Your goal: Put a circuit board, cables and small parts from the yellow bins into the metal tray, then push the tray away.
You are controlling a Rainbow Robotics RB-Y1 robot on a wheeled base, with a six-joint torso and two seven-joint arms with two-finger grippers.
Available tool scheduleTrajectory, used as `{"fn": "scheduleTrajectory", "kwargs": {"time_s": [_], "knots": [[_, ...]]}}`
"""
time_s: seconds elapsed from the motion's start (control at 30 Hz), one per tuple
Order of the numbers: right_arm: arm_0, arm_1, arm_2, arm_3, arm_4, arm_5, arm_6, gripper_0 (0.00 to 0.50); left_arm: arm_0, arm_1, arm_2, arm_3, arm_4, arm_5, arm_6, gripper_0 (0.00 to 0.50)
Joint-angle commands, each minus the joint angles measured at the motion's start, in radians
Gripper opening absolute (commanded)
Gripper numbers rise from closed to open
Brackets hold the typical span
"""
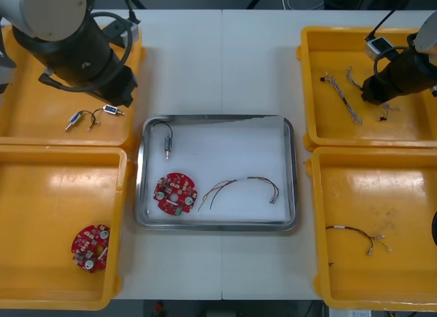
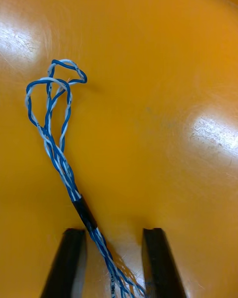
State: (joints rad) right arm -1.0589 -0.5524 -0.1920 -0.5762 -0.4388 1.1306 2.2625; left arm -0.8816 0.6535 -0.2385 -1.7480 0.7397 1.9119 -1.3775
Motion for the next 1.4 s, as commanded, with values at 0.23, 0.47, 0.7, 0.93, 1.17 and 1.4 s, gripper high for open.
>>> {"fn": "scheduleTrajectory", "kwargs": {"time_s": [0.23, 0.47, 0.7, 0.93, 1.17, 1.4], "knots": [[0.005, -0.003, 0.003, -0.034, 0.015, -0.005, 0.000, 0.005, 0.003, 0.115, 0.064, 0.136, 0.020, -0.071, -0.252, 0.500], [0.010, -0.041, 0.003, -0.232, 0.055, 0.224, -0.009, 0.000, 0.004, 0.130, 0.064, 0.278, 0.017, -0.183, -0.428, 0.500], [0.047, -0.063, 0.000, -0.541, 0.066, 0.495, -0.018, 0.000, 0.004, 0.130, 0.074, 0.417, 0.006, -0.275, -0.557, 0.500], [0.079, -0.063, 0.005, -0.806, 0.012, 0.735, -0.023, 0.000, 0.004, 0.132, 0.076, 0.539, 0.003, -0.364, -0.653, 0.500], [0.123, -0.069, 0.039, -0.993, -0.163, 0.789, -0.028, 0.000, 0.004, 0.132, 0.073, 0.644, 0.003, -0.427, -0.687, 0.500], [0.162, -0.086, 0.181, -1.182, -0.311, 0.789, -0.055, 0.000, 0.004, 0.121, 0.073, 0.739, 0.015, -0.470, -0.713, 0.500]]}}
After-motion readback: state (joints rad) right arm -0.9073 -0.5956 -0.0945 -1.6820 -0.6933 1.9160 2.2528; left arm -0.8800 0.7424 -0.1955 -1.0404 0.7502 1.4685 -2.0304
